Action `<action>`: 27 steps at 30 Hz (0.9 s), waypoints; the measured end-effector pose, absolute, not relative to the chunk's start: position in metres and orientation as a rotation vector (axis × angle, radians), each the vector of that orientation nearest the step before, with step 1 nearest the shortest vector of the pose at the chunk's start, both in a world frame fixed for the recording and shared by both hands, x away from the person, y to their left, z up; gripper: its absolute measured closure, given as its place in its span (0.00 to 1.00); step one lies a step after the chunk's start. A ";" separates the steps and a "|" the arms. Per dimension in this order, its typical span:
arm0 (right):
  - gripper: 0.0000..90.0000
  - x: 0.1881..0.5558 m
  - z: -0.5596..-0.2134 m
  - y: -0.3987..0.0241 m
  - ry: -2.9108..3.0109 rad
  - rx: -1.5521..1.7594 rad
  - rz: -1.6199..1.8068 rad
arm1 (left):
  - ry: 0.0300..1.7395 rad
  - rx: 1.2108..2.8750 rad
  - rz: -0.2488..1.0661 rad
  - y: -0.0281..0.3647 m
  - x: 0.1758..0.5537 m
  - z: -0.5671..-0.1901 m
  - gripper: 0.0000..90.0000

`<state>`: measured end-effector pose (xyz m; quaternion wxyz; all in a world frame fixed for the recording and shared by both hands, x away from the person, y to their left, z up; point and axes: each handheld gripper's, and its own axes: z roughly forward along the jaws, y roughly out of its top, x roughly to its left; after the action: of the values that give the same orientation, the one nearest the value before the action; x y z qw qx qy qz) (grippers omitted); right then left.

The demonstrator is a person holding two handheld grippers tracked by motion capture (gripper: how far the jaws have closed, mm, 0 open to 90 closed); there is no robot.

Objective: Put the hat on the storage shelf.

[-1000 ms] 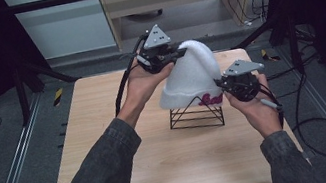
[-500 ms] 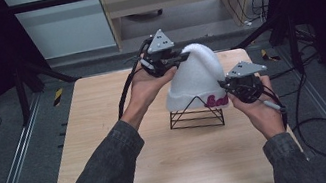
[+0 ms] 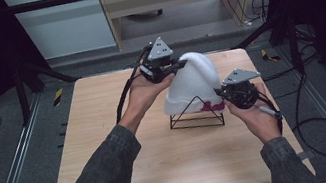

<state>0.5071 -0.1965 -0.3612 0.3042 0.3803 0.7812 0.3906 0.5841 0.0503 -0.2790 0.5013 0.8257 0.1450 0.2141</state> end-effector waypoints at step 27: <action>0.92 0.506 -0.403 -0.198 2.156 1.074 1.004 | 0.375 2.047 0.450 0.053 0.575 -0.323 0.92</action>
<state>0.5065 -0.1982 -0.4028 0.2627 0.3970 0.7972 0.3713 0.5751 0.0535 -0.3227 0.4849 0.8408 0.1540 0.1849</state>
